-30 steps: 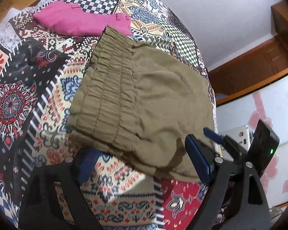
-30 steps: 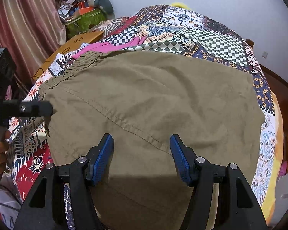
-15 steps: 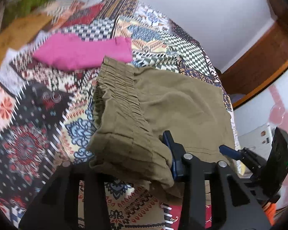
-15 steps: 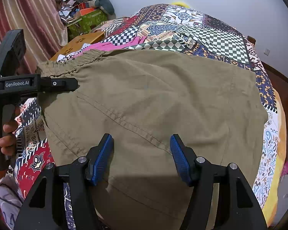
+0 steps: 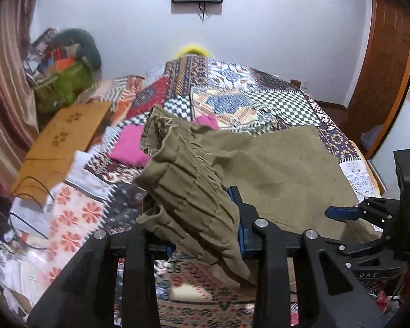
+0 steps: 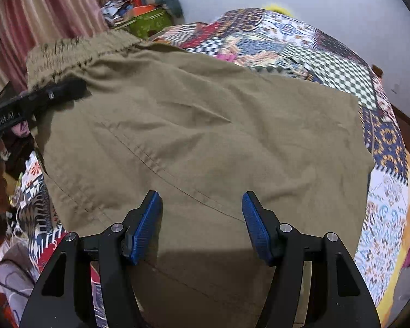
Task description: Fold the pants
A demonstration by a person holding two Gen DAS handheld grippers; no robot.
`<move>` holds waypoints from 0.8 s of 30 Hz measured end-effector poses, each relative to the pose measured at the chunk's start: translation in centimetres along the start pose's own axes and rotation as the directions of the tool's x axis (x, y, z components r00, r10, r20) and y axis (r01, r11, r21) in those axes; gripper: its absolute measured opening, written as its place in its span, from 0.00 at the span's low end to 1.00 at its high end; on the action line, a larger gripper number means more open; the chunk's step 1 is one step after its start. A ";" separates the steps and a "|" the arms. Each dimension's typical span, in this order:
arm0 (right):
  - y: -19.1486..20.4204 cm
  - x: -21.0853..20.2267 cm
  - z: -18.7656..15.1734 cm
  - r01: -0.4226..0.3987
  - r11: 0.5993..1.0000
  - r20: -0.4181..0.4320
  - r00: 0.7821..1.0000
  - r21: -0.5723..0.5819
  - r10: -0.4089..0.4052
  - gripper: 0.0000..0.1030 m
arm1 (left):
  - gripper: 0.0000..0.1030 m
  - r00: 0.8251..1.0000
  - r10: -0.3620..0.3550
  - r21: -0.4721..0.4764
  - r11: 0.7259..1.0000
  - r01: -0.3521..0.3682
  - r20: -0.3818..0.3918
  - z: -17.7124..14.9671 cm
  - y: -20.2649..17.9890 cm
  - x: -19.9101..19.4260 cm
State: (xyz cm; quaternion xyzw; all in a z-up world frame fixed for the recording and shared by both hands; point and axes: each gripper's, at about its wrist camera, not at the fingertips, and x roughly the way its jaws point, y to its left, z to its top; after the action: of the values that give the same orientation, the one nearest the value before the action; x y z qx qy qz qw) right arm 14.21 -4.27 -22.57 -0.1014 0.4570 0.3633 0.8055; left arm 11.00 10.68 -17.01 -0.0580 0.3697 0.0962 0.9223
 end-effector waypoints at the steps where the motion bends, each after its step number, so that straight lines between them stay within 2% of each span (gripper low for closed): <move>1: 0.2 -0.1 0.0 -0.001 1.000 0.003 1.000 -0.003 0.001 0.57 | 0.32 1.000 -0.001 0.004 1.000 0.001 0.002 0.1 0.1 -0.2; 8: -1.8 -2.3 -0.7 0.030 0.997 0.044 0.998 0.077 -0.033 0.57 | 0.32 0.999 0.008 0.086 0.996 -0.012 0.047 0.8 -2.3 -1.1; 13: -5.0 -4.9 -2.6 0.091 0.982 0.063 0.993 0.165 -0.103 0.57 | 0.32 0.996 -0.039 0.125 0.992 0.029 0.076 1.9 -4.3 -1.8; 18: -7.3 -6.3 -4.8 0.146 0.962 0.044 0.986 0.229 -0.160 0.57 | 0.31 0.993 -0.086 0.177 0.982 0.070 0.086 2.7 -6.9 -2.4; 24: -8.4 -5.0 -7.0 0.153 0.951 -0.014 0.988 0.269 -0.155 0.57 | 0.30 0.988 -0.137 0.231 0.966 0.117 0.073 3.0 -10.0 -2.7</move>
State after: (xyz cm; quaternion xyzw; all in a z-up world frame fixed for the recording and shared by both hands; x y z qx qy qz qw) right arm 13.68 -16.24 -23.87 -0.0251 0.4896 0.2342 0.8395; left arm 13.26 1.10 -12.63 0.0280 0.3325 -0.0034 0.9427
